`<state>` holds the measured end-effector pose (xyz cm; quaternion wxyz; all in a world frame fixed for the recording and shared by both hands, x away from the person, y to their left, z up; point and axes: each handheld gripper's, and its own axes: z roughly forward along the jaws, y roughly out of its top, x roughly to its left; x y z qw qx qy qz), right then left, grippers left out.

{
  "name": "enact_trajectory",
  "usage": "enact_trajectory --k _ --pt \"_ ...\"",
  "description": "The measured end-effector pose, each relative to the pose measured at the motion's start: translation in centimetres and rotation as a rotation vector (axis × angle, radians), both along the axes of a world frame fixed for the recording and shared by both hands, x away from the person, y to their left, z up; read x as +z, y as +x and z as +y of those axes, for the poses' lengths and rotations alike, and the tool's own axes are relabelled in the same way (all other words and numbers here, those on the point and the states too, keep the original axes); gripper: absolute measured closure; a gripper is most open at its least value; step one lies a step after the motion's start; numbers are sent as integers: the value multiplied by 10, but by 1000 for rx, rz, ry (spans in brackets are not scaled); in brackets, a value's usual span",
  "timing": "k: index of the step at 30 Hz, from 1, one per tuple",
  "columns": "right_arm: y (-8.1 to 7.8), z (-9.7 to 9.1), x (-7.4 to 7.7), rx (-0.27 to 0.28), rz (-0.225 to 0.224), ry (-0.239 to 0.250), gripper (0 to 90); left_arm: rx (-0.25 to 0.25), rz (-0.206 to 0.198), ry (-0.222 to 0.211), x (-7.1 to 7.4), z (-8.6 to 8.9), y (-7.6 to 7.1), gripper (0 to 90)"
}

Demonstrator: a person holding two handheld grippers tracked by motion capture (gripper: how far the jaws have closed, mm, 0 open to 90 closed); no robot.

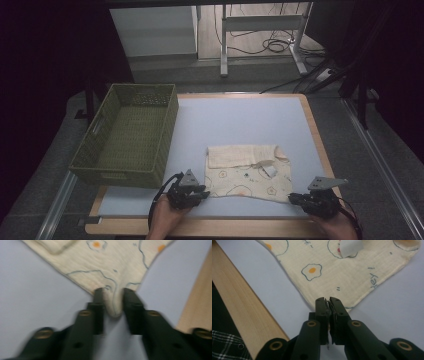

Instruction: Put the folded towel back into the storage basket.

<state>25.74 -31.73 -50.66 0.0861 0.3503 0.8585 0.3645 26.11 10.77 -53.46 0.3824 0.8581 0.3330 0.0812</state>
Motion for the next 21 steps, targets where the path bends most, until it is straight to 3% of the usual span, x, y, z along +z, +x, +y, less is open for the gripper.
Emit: enact_trajectory --k 5,8,9,10,14,19,21 --pt "15 1 14 -27 -29 30 731 24 -50 7 18 0 21 574" --pt "37 8 17 -40 -35 49 711 31 -44 3 23 -6 43 540" --pt "53 14 16 -48 -32 49 695 40 -42 -3 26 -8 52 511" --pt "53 14 16 -48 -32 49 695 40 -42 -3 26 -8 52 503" --pt "77 26 12 -64 -19 38 667 47 -46 -48 36 -7 58 481" --pt "92 38 8 -72 -18 41 603 46 -42 2 30 -11 62 467" --pt "94 40 8 -74 -16 44 601 42 -29 19 23 -16 70 466"
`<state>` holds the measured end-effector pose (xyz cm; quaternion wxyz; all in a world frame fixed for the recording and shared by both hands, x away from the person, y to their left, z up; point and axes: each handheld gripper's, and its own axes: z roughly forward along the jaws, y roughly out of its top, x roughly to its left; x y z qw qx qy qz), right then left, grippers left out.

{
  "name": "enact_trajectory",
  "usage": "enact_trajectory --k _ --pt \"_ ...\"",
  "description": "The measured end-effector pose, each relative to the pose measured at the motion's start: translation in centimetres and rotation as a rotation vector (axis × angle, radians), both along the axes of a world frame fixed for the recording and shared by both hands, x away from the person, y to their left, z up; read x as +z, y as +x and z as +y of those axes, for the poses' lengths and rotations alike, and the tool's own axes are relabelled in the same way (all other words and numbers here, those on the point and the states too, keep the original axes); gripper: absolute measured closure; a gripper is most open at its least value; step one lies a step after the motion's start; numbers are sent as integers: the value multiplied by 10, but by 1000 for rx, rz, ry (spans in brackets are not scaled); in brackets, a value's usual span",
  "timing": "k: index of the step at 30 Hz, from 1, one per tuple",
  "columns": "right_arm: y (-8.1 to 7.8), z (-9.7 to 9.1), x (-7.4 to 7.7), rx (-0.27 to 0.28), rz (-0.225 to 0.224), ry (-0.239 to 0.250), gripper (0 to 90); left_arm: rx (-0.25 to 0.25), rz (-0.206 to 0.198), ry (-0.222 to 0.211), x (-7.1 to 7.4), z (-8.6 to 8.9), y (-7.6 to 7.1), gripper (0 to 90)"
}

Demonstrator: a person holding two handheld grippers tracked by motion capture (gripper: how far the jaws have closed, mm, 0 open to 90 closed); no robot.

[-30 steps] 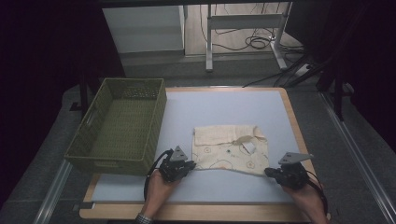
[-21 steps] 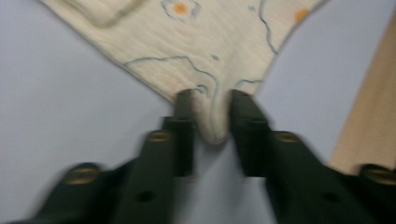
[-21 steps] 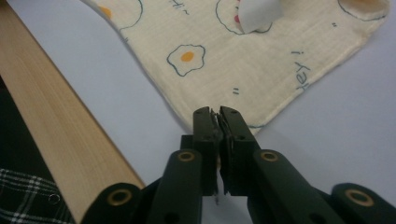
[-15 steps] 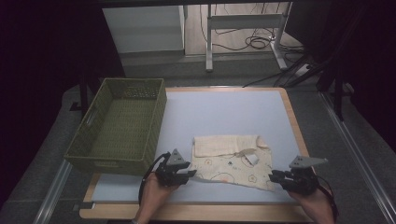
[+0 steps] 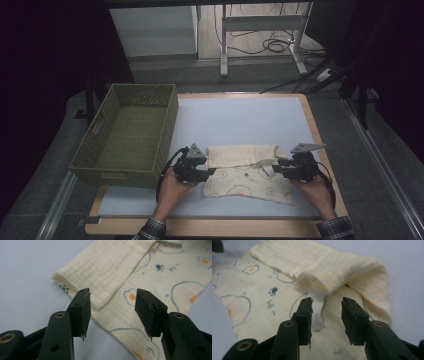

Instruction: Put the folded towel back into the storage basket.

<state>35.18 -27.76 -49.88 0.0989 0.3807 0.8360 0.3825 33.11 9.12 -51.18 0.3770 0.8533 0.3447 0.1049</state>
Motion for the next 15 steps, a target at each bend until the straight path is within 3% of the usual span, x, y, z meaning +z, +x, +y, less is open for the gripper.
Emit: enact_trajectory --k 3,5,7,9,10,12,14,15 --pt "8 6 -1 -12 3 8 605 -8 8 31 -9 -9 11 468" --pt "13 9 -2 -30 7 -3 717 -12 14 67 -15 -17 19 506" --pt "17 11 -2 -39 -3 -16 815 -8 4 92 -17 -21 22 628" --pt "20 12 3 -40 -14 -20 846 -22 21 79 -15 -21 26 812" --pt "22 11 10 -38 -25 -27 847 -28 8 79 -10 -22 28 855" --pt "24 11 14 -38 -34 -37 847 -26 7 74 -8 -22 30 860" --pt "33 11 28 -43 -62 -71 846 -11 -7 58 0 -21 35 861" --pt "38 11 33 -44 -69 -76 846 18 -30 38 10 -19 45 861"
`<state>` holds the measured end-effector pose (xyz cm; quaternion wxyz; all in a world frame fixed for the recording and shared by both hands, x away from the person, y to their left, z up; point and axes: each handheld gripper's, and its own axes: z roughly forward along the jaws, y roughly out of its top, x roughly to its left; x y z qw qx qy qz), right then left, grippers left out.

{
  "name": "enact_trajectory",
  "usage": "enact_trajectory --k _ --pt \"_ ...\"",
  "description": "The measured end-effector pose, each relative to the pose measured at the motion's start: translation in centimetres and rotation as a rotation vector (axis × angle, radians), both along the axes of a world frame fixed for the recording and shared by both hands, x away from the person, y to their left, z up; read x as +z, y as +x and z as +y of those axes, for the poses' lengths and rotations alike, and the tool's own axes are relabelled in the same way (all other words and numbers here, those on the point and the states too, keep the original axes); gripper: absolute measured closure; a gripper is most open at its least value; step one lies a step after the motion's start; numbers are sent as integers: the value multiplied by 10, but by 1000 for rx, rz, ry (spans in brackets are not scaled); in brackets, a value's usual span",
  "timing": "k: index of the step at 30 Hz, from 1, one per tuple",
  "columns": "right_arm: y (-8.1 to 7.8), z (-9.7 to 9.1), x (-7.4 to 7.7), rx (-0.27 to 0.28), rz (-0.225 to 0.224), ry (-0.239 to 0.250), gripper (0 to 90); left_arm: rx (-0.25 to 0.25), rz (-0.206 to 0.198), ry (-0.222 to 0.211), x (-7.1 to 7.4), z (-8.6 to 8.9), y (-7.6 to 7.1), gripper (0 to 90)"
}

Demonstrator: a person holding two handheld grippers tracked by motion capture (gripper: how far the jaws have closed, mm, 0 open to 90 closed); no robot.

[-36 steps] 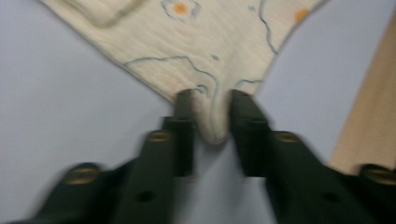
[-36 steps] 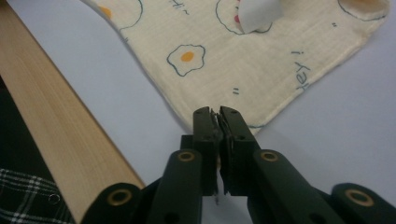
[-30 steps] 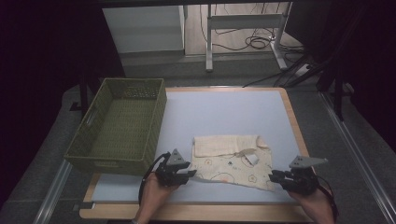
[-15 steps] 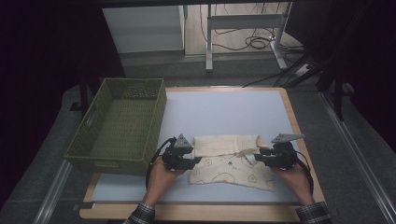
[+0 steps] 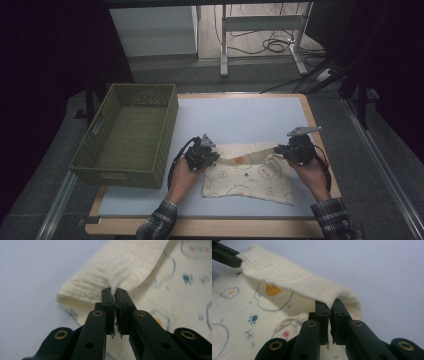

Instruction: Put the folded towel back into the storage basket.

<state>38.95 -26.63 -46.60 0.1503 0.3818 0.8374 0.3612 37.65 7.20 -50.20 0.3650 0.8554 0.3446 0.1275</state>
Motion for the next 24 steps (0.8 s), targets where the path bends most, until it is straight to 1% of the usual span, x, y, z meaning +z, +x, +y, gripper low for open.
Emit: enact_trajectory --k 1,2,3,4,5,6,7,8,9,10,11,12,13,14,15,16,17,18,20,22,23,24 --pt "6 0 4 -5 -4 -10 846 21 -11 -9 5 1 7 861" --pt "6 0 4 -5 -4 -10 846 21 -11 -9 5 1 7 860" --pt "12 0 9 -14 -8 -20 843 52 -26 -17 12 3 17 860" --pt "30 1 16 -34 -25 -41 756 112 -32 -26 19 4 35 838" --pt "39 0 18 -57 -26 -46 731 153 -30 -12 21 5 45 769" --pt "47 -1 21 -76 -14 -42 716 153 -30 -12 21 5 45 698" --pt "52 -3 22 -88 -8 -37 695 193 -13 19 22 9 58 668" --pt "52 -3 22 -88 -8 -37 695 193 -13 19 22 9 58 619" --pt "55 -7 25 -103 -12 -29 684 213 -15 31 21 11 60 563" --pt "55 -7 25 -103 -12 -29 684 232 -19 29 20 13 61 563" --pt "50 -12 25 -92 -10 -12 682 234 -22 20 18 16 59 512" --pt "50 -12 25 -92 -10 -12 682 232 -20 6 15 18 57 512" --pt "43 -17 20 -82 -3 -1 682 237 -13 -11 8 19 51 450" --pt "43 -17 20 -82 -3 -1 682 237 -13 -11 8 19 51 413" --pt "36 -21 14 -69 22 22 683 223 7 -23 1 19 45 378" --pt "36 -21 14 -69 22 22 683 223 7 -23 1 19 45 348" --pt "32 -21 10 -62 34 26 687 215 16 -30 -2 17 40 348" --pt "27 -21 6 -47 42 31 688 207 17 -36 -3 16 36 316" --pt "21 -20 -2 -22 64 48 735 185 21 -28 -8 14 27 275" --pt "16 -16 -9 5 72 49 781 175 11 -22 -13 11 19 237" --pt "15 -12 -13 19 73 49 801 163 14 -21 -17 10 14 218" --pt "15 -3 -22 43 61 37 824 157 13 1 -22 8 8 204"
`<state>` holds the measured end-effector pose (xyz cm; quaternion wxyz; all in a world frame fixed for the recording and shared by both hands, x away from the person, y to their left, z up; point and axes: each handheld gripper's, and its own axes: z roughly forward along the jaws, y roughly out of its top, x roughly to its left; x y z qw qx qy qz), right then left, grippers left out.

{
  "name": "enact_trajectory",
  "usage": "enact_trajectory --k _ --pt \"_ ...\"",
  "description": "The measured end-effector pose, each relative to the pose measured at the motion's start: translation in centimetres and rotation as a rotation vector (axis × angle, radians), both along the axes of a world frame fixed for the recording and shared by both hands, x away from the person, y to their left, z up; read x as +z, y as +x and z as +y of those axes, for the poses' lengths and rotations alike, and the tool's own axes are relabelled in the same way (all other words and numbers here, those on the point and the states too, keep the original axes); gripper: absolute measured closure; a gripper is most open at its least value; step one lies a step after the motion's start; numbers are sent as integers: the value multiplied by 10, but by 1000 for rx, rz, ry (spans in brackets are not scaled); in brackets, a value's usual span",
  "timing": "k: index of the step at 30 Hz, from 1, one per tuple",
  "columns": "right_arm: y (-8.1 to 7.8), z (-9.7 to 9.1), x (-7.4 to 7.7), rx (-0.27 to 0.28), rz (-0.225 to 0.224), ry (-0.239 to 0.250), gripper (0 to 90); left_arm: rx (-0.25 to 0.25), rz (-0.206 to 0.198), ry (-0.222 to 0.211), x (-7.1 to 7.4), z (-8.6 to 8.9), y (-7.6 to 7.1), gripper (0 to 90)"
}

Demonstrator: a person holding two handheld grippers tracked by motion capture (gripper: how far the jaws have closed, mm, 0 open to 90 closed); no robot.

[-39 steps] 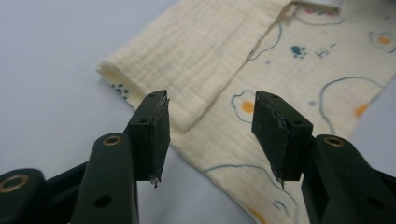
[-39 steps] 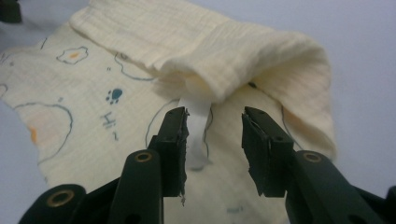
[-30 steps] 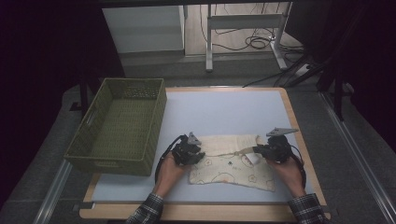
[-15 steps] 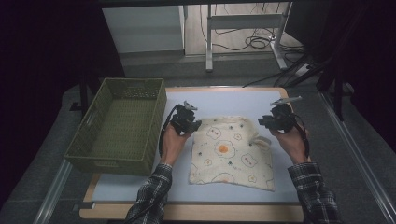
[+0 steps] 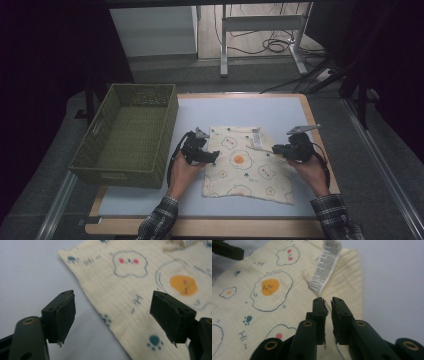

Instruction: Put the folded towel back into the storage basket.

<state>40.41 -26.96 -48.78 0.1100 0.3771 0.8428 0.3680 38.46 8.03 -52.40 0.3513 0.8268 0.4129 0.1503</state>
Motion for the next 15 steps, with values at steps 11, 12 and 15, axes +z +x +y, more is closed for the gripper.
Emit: enact_trajectory --k 11,12,15 --pt "25 39 -28 7 -64 -124 651 -1 -9 -8 -20 4 -9 138" --pt "26 39 -31 5 -81 -122 704 -1 -8 -9 -21 4 -9 137" --pt "28 36 -29 -35 -88 -114 868 0 -8 -9 -21 4 -9 137"
